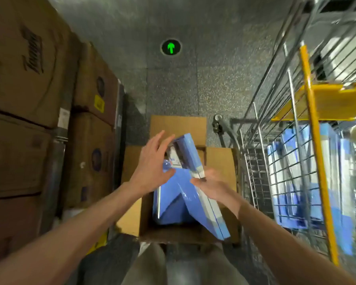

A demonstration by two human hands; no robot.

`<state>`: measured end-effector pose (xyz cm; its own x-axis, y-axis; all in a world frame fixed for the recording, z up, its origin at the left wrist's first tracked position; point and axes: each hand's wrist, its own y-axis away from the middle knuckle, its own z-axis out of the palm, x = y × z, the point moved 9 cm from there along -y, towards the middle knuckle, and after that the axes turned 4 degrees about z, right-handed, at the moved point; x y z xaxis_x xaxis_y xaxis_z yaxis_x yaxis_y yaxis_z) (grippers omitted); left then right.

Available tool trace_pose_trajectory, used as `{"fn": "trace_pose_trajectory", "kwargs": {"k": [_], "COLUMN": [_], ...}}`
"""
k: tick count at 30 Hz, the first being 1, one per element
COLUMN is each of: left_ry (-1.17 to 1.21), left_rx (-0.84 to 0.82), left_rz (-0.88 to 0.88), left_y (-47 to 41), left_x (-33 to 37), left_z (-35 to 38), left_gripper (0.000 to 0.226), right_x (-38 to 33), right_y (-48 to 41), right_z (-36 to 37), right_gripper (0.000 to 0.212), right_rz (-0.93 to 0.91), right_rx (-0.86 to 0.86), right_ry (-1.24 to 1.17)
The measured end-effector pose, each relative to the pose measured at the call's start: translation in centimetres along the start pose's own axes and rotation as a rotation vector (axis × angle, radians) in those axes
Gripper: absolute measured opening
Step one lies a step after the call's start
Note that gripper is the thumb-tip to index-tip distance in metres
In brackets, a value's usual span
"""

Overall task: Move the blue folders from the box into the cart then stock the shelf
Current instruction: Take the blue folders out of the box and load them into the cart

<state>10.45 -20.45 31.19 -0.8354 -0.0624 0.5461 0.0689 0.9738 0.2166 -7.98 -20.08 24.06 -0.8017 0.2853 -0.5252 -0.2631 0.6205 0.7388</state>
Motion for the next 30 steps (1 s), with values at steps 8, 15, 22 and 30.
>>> {"fn": "trace_pose_trajectory", "kwargs": {"k": [8,15,22,30], "left_ry": [-0.502,-0.641,-0.626,-0.131], "left_rx": [-0.007,-0.097,0.146,0.385], "left_rz": [0.394,0.194,0.222,-0.031], "left_y": [1.5,2.8,6.8,12.8], "left_x": [14.9,20.9,23.2,17.5], "left_z": [-12.4,-19.6,-25.6,-31.2], "left_gripper": [0.076,0.047,0.053,0.052], "right_x": [-13.7,-20.7,-24.4,-24.6], "right_y": [11.9,19.9,26.9,35.4], "right_z": [-10.8,-15.7,-19.2,-24.4], "right_gripper": [0.030,0.039,0.027,0.081], "right_rz": [-0.379,-0.512,-0.628,-0.679], "right_rx": [-0.092,-0.026,0.275,0.978], "right_ry": [0.525,0.857,0.853,0.445]}}
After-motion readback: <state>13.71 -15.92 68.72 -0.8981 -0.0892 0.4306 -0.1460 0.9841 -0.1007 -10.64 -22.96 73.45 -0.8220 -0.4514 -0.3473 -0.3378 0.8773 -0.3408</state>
